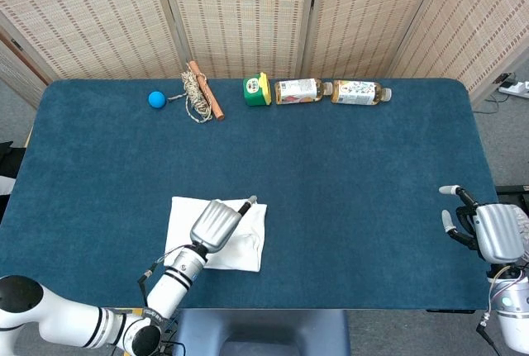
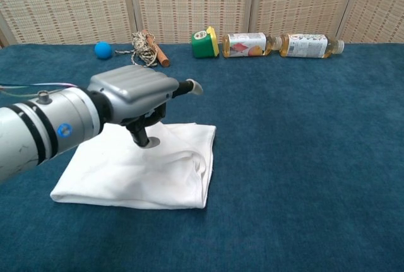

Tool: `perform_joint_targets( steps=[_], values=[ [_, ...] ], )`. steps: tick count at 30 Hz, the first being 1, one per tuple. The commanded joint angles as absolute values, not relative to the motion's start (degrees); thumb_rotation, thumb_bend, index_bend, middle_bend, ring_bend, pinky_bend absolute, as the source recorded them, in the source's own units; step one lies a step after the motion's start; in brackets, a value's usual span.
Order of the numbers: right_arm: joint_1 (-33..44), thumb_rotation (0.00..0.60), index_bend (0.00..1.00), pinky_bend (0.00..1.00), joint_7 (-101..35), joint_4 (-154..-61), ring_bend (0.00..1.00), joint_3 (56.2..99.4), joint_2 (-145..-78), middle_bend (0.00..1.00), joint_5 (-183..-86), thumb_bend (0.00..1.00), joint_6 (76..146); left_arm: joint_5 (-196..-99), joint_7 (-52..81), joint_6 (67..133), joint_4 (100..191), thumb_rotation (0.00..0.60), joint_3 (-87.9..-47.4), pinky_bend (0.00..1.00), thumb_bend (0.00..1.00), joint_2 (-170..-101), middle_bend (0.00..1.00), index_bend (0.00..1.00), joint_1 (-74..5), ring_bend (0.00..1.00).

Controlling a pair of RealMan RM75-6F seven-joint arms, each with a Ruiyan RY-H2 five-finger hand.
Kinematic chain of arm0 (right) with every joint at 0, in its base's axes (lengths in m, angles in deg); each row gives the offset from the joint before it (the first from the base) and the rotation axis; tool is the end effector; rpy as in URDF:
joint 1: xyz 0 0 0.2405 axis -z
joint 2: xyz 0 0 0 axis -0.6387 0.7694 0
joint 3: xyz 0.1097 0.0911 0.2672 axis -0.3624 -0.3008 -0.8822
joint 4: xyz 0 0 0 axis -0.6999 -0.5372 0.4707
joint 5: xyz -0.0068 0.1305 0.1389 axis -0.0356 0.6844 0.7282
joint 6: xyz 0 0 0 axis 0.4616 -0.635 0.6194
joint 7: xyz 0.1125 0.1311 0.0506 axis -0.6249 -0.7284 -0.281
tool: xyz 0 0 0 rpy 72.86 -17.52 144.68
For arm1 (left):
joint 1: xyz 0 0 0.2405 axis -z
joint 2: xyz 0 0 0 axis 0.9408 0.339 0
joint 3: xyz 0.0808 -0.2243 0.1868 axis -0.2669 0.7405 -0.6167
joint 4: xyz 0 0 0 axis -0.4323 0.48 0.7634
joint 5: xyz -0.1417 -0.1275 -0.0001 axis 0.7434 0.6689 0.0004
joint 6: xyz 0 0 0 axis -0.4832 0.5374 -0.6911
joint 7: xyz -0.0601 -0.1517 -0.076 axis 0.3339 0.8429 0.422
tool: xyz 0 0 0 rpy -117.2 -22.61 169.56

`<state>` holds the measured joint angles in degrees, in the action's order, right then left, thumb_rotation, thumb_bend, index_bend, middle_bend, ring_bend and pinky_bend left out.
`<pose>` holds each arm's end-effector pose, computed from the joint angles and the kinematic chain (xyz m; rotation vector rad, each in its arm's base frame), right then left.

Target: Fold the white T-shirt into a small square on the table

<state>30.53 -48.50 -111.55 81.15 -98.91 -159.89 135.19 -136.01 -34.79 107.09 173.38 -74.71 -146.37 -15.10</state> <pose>-0.3483 -0.2603 0.1965 1.3181 -0.8811 1.1877 -0.0865 0.3599 -0.0487 -2.0466 -0.6194 -0.7860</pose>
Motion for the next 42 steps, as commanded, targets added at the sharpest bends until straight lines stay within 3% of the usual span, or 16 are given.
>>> perform_joint_targets(
  steps=[1, 18, 31, 42],
  values=[
    [30.59, 0.600, 0.33, 1.00, -48.21, -111.85, 1.00, 81.18, -98.81, 0.97, -159.96, 0.45, 135.30, -139.09, -32.69, 106.19, 170.35, 0.600, -76.20, 0.97, 0.30, -147.44, 0.90, 0.12, -16.81, 0.81],
    [30.65, 0.600, 0.33, 1.00, -47.36, -112.40, 1.00, 81.12, -98.80, 0.97, -159.55, 0.45, 134.91, -143.97, -31.93, 103.68, 167.28, 0.600, -77.53, 0.96, 0.27, -148.41, 0.90, 0.12, -20.65, 0.81],
    [30.61, 0.600, 0.33, 1.00, -47.28, -112.57, 1.00, 80.99, -98.79, 0.97, -159.38, 0.45, 134.76, -143.05, -29.25, 101.06, 162.75, 0.600, -73.50, 0.96, 0.27, -149.78, 0.90, 0.15, -21.80, 0.81],
    [30.81, 0.600, 0.33, 1.00, -47.11, -112.91, 1.00, 80.92, -98.69, 0.97, -159.48, 0.45, 135.21, -144.96, -24.91, 99.42, 159.60, 0.600, -69.32, 0.96, 0.27, -151.66, 0.90, 0.31, -21.20, 0.81]
  ],
)
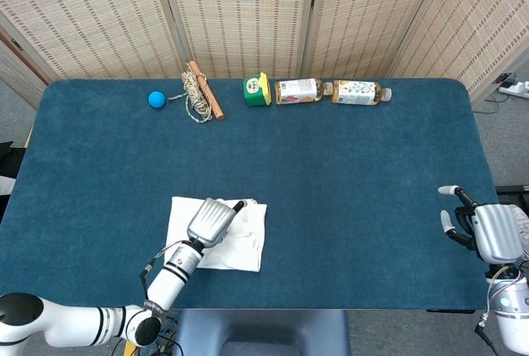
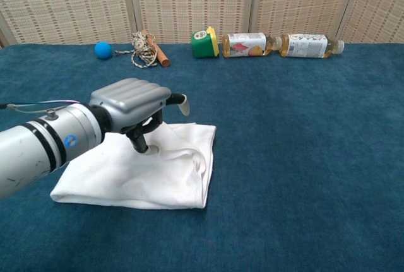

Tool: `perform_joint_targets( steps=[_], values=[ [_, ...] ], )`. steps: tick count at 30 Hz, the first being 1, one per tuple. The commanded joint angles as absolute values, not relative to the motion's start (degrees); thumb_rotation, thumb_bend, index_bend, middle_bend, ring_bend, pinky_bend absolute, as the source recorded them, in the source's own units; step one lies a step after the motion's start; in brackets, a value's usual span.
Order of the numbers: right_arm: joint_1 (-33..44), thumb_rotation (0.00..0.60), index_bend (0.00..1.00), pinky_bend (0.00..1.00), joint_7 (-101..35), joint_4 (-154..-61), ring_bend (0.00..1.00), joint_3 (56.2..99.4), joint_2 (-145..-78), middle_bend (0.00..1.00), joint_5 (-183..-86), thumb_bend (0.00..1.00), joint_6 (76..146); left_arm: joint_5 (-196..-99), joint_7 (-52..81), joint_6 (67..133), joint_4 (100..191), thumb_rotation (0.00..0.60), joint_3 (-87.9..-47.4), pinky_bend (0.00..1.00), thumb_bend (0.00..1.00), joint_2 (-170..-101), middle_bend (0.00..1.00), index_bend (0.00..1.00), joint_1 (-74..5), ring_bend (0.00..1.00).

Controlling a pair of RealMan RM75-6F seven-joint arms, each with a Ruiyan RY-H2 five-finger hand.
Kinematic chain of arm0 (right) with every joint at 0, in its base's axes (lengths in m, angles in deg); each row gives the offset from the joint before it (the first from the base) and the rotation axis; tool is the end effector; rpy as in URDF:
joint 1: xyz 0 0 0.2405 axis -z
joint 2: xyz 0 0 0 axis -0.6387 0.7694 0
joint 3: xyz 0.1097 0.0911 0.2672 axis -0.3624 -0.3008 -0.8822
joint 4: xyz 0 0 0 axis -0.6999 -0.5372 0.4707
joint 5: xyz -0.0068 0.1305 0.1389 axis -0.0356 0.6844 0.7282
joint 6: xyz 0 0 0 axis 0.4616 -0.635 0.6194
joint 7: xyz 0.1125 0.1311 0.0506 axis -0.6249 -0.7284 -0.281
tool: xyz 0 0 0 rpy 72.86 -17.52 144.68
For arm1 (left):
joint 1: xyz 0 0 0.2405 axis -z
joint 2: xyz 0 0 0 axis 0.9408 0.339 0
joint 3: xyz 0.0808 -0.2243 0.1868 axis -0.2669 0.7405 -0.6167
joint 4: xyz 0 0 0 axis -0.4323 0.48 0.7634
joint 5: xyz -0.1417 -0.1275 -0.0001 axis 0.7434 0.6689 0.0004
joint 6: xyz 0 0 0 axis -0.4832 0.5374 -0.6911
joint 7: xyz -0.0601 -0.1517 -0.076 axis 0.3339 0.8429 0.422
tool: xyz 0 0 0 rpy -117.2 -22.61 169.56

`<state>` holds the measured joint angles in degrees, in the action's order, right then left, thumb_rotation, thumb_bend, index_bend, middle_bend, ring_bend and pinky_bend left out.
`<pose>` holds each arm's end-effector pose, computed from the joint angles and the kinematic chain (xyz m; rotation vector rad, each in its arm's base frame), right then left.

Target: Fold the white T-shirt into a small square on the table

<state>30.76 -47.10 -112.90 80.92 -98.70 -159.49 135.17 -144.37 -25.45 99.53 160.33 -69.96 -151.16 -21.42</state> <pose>-0.3463 -0.2591 0.1968 1.3093 -0.8796 1.1808 -0.1108 0.3745 -0.0711 -1.9914 -0.7030 -0.8669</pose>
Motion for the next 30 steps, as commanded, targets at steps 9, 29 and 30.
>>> perform_joint_targets(
  steps=[9, 29, 30],
  values=[
    [31.11, 0.600, 0.33, 1.00, -47.45, -112.72, 1.00, 80.82, -98.64, 0.97, -159.19, 0.45, 135.46, -145.17, -24.55, 97.88, 155.28, 0.600, -66.45, 0.96, 0.27, -153.71, 0.90, 0.35, -19.62, 0.81],
    [31.59, 0.600, 0.33, 1.00, -47.61, -112.66, 1.00, 80.60, -98.71, 0.97, -158.76, 0.45, 135.77, -149.82, -16.01, 98.71, 141.28, 0.600, -59.45, 0.95, 0.26, -162.07, 0.90, 0.32, -15.23, 0.80],
    [31.60, 0.600, 0.33, 1.00, -47.59, -112.69, 1.00, 80.58, -98.69, 0.97, -158.76, 0.45, 135.80, -150.52, -14.62, 99.25, 140.87, 0.600, -59.07, 0.95, 0.25, -162.44, 0.90, 0.30, -15.21, 0.80]
  ],
)
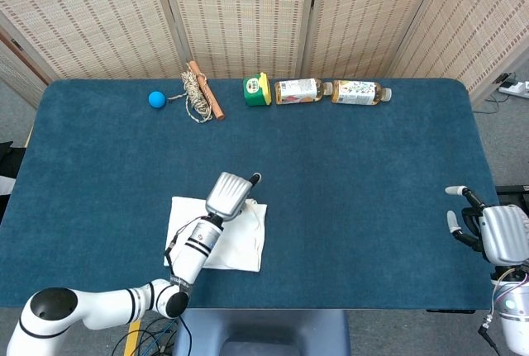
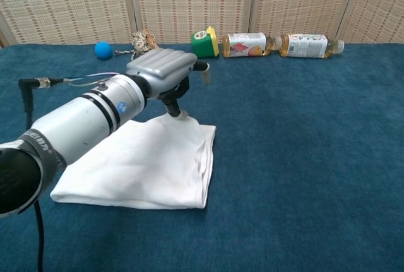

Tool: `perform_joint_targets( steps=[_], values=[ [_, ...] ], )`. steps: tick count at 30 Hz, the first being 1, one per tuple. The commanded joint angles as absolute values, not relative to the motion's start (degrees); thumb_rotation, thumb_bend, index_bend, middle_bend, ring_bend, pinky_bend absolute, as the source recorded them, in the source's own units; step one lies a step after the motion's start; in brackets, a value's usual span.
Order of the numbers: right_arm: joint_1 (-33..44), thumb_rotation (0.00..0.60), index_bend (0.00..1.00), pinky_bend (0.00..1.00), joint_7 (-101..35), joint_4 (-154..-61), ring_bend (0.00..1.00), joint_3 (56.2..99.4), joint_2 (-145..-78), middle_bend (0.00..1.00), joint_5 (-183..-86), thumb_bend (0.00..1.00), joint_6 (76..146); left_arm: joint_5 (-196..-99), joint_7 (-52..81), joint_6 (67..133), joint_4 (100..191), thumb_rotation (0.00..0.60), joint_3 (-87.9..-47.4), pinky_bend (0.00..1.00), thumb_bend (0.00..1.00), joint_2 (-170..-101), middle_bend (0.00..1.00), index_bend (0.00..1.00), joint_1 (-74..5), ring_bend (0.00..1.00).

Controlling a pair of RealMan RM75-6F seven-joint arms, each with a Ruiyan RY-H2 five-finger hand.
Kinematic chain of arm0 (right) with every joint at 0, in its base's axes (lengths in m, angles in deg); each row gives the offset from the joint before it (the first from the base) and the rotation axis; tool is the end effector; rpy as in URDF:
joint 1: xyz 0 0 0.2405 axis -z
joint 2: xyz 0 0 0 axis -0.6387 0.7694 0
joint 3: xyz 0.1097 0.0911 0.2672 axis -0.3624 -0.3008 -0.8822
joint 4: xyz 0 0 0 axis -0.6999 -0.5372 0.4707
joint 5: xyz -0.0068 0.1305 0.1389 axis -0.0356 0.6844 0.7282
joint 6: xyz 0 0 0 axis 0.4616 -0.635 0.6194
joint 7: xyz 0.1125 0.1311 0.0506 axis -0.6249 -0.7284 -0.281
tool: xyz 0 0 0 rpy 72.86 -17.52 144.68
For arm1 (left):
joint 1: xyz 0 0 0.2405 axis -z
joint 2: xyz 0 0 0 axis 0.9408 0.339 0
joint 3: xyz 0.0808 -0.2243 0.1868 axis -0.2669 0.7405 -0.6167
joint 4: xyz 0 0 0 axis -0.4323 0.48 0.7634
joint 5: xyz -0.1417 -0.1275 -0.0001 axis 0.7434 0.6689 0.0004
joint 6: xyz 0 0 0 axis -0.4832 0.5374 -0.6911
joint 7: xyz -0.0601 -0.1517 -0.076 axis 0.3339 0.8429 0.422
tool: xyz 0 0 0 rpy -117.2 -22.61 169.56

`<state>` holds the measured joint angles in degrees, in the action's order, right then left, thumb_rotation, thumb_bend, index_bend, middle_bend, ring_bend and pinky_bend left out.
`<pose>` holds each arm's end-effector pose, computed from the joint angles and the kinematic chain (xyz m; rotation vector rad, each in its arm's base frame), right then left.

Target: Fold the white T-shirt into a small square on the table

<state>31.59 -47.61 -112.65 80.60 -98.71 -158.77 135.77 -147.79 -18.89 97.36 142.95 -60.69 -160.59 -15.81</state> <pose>-0.3513 -0.2548 0.2010 1.2789 -0.8819 1.1793 -0.0641 0.4249 -0.0887 -1.8553 -0.6645 -1.0217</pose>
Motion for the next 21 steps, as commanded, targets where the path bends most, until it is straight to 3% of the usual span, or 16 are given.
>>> perform_joint_targets(
  steps=[1, 12, 21],
  values=[
    [31.63, 0.600, 0.33, 1.00, -47.59, -112.71, 1.00, 80.53, -98.66, 0.97, -158.76, 0.45, 135.88, -151.37, -12.82, 99.95, 140.62, 0.600, -58.66, 0.95, 0.25, -162.79, 0.90, 0.29, -15.29, 0.80],
    [31.71, 0.600, 0.33, 1.00, -47.61, -112.80, 1.00, 80.59, -98.55, 0.97, -158.96, 0.45, 135.91, -154.57, -9.54, 100.94, 148.02, 0.600, -61.26, 0.94, 0.24, -157.48, 0.88, 0.26, -19.01, 0.78],
    [31.49, 0.600, 0.33, 1.00, -46.73, -113.89, 0.97, 81.03, -97.04, 0.94, -159.54, 0.45, 135.08, -148.95, -13.54, 103.60, 159.97, 0.600, -63.53, 0.83, 0.24, -146.96, 0.75, 0.25, -26.48, 0.66]
  ],
)
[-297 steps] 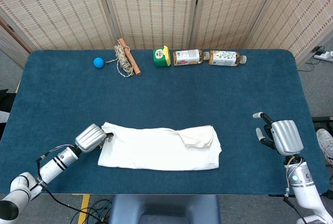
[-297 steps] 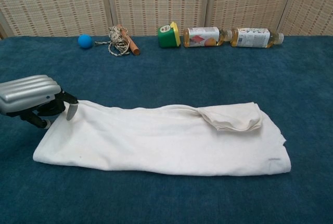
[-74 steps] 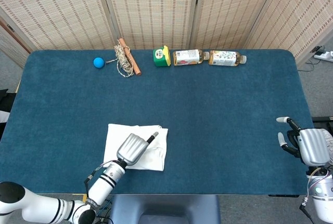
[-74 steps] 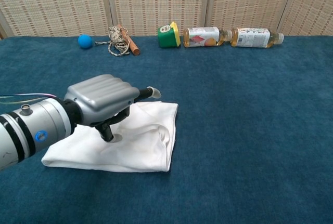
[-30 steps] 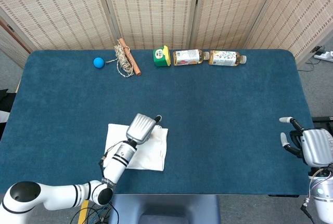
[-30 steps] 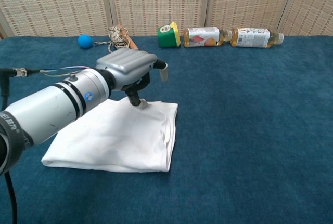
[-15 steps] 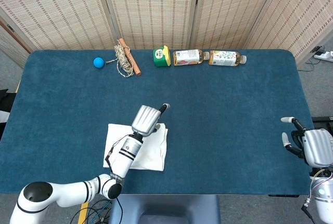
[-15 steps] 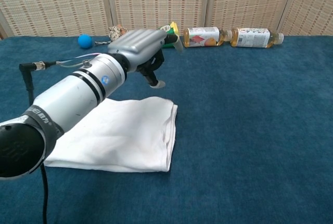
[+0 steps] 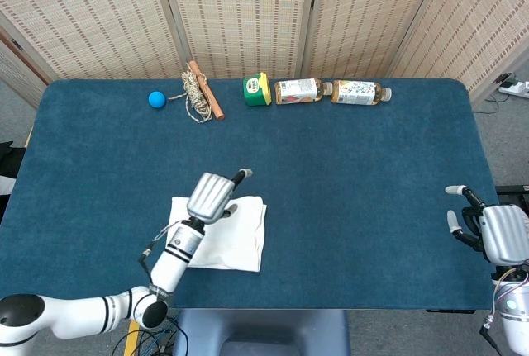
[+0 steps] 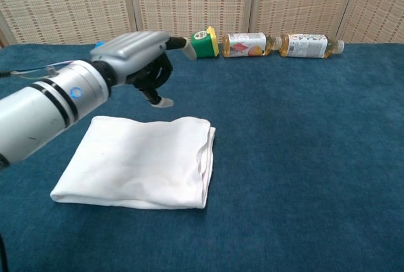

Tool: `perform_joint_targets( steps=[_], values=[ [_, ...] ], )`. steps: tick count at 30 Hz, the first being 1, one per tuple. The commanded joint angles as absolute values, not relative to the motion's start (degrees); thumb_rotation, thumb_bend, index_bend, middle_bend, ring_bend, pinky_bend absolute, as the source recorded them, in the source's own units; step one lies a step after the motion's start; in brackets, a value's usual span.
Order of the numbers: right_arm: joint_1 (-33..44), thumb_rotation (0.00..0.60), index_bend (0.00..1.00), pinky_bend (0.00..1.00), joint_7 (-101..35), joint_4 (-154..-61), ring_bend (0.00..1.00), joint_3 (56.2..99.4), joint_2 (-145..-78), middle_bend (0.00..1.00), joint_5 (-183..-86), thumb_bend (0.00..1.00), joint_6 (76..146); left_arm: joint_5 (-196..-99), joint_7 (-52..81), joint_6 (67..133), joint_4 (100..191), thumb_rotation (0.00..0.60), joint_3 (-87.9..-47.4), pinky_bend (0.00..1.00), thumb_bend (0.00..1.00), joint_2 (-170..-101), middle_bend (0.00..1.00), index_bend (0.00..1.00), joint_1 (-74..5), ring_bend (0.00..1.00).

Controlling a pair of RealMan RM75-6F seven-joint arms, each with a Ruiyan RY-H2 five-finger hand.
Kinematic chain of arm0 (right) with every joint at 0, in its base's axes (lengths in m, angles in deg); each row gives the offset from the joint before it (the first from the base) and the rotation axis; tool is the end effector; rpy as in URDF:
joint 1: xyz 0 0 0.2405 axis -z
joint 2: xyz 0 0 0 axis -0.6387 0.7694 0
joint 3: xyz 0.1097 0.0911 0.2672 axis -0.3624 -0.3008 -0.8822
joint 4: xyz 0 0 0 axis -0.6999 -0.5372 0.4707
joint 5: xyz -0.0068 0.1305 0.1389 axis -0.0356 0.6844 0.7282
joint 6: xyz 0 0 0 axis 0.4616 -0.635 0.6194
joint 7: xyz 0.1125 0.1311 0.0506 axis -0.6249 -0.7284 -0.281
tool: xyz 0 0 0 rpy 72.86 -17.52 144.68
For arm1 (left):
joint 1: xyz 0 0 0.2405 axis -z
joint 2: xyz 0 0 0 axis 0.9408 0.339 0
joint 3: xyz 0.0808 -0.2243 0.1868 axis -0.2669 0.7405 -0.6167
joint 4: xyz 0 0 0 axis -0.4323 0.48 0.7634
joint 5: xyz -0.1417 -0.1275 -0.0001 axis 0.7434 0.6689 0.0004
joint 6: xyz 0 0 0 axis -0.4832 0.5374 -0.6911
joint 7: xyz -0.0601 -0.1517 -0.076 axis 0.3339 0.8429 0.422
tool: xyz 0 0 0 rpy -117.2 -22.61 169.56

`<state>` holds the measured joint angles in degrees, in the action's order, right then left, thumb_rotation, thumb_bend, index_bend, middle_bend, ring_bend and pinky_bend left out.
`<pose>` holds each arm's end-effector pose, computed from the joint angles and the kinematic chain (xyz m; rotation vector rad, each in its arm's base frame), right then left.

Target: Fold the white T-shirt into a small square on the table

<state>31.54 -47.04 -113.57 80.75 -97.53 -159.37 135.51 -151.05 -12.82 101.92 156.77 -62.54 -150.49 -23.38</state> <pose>-0.3483 -0.2546 0.2050 1.2996 -0.8723 1.1694 -0.1012 0.4049 -0.0300 -1.7812 -0.7930 -1.1240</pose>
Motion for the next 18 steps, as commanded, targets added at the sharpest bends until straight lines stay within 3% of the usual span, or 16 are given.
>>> perform_joint_targets(
  steps=[1, 5, 11, 15, 18],
  values=[
    [31.44, 0.600, 0.33, 1.00, -46.54, -114.12, 0.95, 81.30, -96.59, 0.92, -159.73, 0.45, 134.70, -148.46, -13.35, 104.40, 160.87, 0.600, -63.78, 0.82, 0.24, -145.64, 0.73, 0.24, -27.65, 0.64],
    [31.18, 0.600, 0.33, 0.96, -46.12, -114.95, 0.84, 82.59, -94.63, 0.84, -160.63, 0.45, 132.90, -148.69, -11.40, 107.52, 162.54, 0.600, -64.90, 0.75, 0.24, -141.77, 0.66, 0.23, -31.53, 0.58],
    [30.50, 0.600, 0.33, 0.62, -46.09, -115.03, 0.53, 84.90, -91.94, 0.54, -162.99, 0.47, 130.30, -150.25, -6.03, 111.24, 163.54, 0.600, -67.23, 0.66, 0.24, -136.32, 0.59, 0.23, -37.62, 0.49],
    [30.20, 0.600, 0.33, 0.42, -46.12, -114.38, 0.31, 85.70, -91.42, 0.34, -163.93, 0.48, 129.69, -152.04, -1.73, 114.03, 163.79, 0.600, -69.31, 0.58, 0.23, -133.29, 0.48, 0.21, -42.13, 0.38],
    [30.32, 0.600, 0.24, 0.28, -45.91, -113.94, 0.18, 85.88, -91.45, 0.21, -164.10, 0.49, 129.97, -153.48, 1.08, 116.81, 163.78, 0.600, -70.35, 0.52, 0.22, -132.09, 0.42, 0.19, -45.19, 0.33]
  ],
)
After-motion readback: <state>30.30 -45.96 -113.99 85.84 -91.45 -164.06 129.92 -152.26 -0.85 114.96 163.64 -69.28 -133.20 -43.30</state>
